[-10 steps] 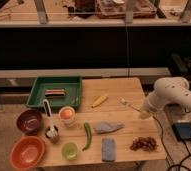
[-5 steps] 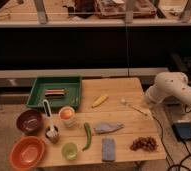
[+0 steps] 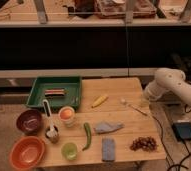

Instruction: Place fork in table surface

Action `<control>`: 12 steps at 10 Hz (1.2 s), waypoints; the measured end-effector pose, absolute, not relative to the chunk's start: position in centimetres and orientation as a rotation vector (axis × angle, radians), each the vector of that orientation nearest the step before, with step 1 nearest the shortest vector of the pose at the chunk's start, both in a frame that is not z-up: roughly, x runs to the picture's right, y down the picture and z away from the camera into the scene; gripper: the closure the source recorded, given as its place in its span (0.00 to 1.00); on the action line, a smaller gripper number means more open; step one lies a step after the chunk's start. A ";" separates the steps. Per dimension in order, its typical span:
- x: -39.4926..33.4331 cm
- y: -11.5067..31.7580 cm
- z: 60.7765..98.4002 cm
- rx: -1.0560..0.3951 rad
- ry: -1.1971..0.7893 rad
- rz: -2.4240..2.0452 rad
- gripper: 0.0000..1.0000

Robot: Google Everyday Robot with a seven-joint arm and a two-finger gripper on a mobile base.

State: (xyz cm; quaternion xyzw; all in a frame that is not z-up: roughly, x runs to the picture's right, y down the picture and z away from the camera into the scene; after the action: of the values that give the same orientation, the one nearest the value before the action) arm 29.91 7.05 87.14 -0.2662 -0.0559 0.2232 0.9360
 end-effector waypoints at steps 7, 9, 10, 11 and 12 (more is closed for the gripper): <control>30.1 8.7 91.6 -0.604 -0.128 0.484 0.23; 30.3 9.5 92.7 -0.606 -0.123 0.475 0.38; 30.1 9.7 93.2 -0.602 -0.117 0.465 0.50; 30.0 9.8 93.4 -0.598 -0.113 0.463 0.58; 29.9 9.8 93.4 -0.593 -0.111 0.462 0.67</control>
State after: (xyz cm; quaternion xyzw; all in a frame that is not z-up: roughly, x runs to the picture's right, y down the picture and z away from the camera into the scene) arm 29.93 9.83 93.42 -0.2894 -0.0540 0.2252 0.9287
